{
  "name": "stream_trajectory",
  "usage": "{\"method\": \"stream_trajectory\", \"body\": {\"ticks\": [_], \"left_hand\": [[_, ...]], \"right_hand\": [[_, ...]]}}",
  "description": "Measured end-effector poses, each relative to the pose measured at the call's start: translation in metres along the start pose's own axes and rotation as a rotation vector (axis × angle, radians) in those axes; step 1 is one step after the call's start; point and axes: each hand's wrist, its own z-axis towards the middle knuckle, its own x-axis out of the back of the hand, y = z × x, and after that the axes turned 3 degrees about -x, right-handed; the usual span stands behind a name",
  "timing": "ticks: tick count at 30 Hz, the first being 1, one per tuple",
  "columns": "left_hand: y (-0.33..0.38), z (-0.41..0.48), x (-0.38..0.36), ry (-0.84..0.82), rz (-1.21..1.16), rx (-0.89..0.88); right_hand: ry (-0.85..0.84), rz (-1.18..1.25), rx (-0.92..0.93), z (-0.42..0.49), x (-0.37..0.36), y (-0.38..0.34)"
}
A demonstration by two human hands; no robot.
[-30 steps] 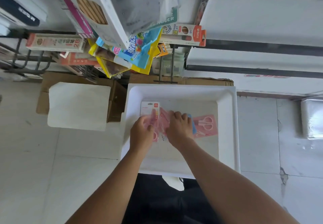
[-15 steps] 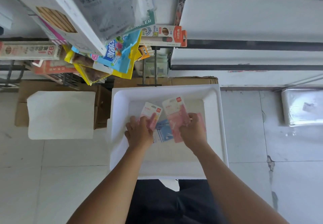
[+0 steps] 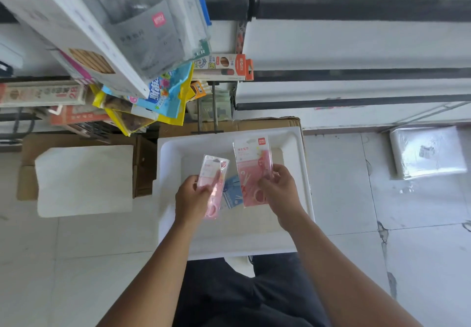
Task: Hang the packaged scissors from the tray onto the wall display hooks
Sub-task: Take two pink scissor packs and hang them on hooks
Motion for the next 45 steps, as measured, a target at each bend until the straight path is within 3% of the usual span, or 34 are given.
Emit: {"method": "stream_trajectory", "body": {"ticks": [5, 9, 15, 20, 28, 38, 45], "left_hand": [[0.035, -0.045, 0.026, -0.083, -0.227, -0.001], [0.068, -0.079, 0.040, -0.047, -0.422, -0.024], [0.135, -0.123, 0.056, 0.036, -0.597, -0.209], [0.202, -0.154, 0.075, 0.079, -0.647, -0.413], [0.282, -0.198, 0.120, 0.101, -0.783, -0.629], [0.363, -0.253, 0.172, 0.002, -0.834, -0.896], [0.419, -0.280, 0.182, 0.018, -0.849, -1.050]], "right_hand": [[-0.040, 0.056, 0.092, -0.033, 0.013, -0.030], [-0.061, 0.091, 0.179, -0.056, 0.032, -0.054], [-0.122, 0.102, 0.361, -0.087, 0.067, -0.094], [-0.175, 0.173, 0.530, -0.120, 0.094, -0.141], [-0.103, 0.301, 0.752, -0.192, 0.106, -0.219], [-0.013, 0.435, 1.008, -0.280, 0.117, -0.274], [0.001, 0.539, 1.208, -0.322, 0.138, -0.320]]}}
